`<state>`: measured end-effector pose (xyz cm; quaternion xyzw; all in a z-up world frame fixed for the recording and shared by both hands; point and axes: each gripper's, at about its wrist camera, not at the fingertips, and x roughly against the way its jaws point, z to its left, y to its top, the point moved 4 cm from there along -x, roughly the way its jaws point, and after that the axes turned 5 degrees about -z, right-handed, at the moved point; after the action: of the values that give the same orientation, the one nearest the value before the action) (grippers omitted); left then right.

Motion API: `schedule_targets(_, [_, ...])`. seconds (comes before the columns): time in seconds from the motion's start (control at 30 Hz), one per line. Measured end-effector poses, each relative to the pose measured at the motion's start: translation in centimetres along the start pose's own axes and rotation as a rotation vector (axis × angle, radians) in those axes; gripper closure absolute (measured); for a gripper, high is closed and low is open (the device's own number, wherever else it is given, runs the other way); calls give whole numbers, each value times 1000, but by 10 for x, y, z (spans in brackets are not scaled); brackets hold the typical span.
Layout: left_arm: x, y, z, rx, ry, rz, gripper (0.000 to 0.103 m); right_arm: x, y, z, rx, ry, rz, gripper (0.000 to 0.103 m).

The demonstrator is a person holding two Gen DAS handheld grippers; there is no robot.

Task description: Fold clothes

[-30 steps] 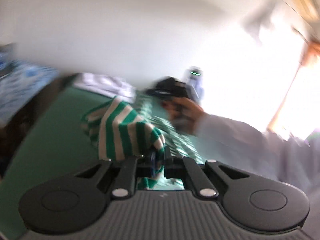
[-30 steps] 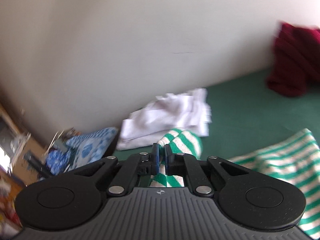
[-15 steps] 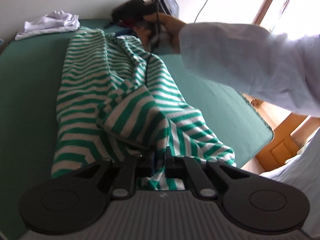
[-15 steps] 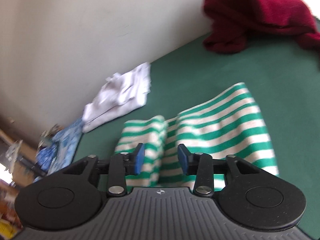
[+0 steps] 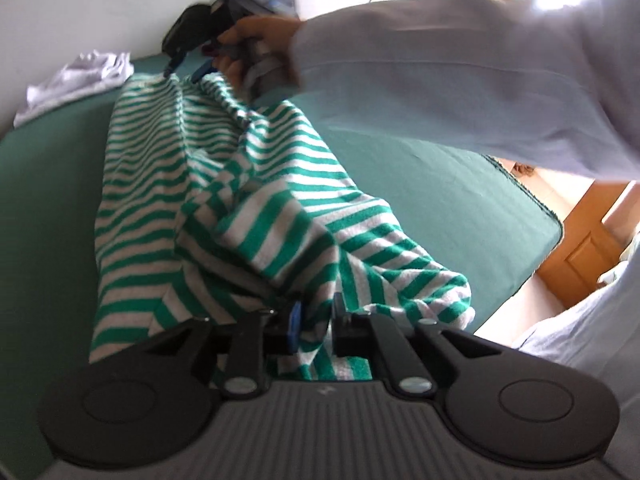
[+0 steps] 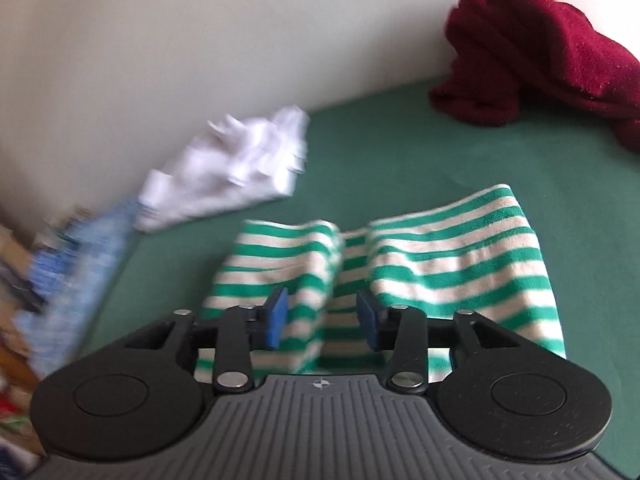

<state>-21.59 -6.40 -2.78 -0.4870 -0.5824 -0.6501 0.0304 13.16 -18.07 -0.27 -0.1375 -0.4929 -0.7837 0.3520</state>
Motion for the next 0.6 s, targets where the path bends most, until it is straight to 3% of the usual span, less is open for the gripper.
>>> schedule_targets(0.03, [1, 0, 1, -2, 4, -8, 72, 16, -3, 1, -16, 62, 9, 58])
schedule_targets(0.07, [3, 0, 2, -1, 6, -16, 68, 32, -7, 2, -28, 130, 28, 54])
schedule_targets(0.17, [7, 1, 0, -12, 5, -20, 59, 80, -43, 17, 33, 320, 190, 40])
schedule_targets(0.27, [17, 0, -6, -28, 17, -17, 54, 122, -80, 22, 165, 363, 262, 37])
schedule_targets(0.33, [24, -2, -3, -21, 96, -17, 42, 149, -103, 23, 255, 372, 294, 37])
schedule_targets(0.37, [29, -2, 1, 2, 115, -22, 42, 162, -112, 22, 291, 370, 292, 37])
schedule_targets(0.43, [39, -1, 11, 46, 134, -48, 23, 179, -109, 10, 287, 316, 173, 33])
schedule_targets(0.47, [43, -2, 15, 57, 168, -64, 21, 181, -101, -4, 224, 244, 107, 28])
schedule_targets(0.57, [54, -4, 28, 105, 225, -67, 26, 190, -77, -54, -34, 40, -62, 26])
schedule_targets(0.6, [58, -5, 30, 118, 240, -72, 27, 197, -72, -68, -109, 13, -102, 27])
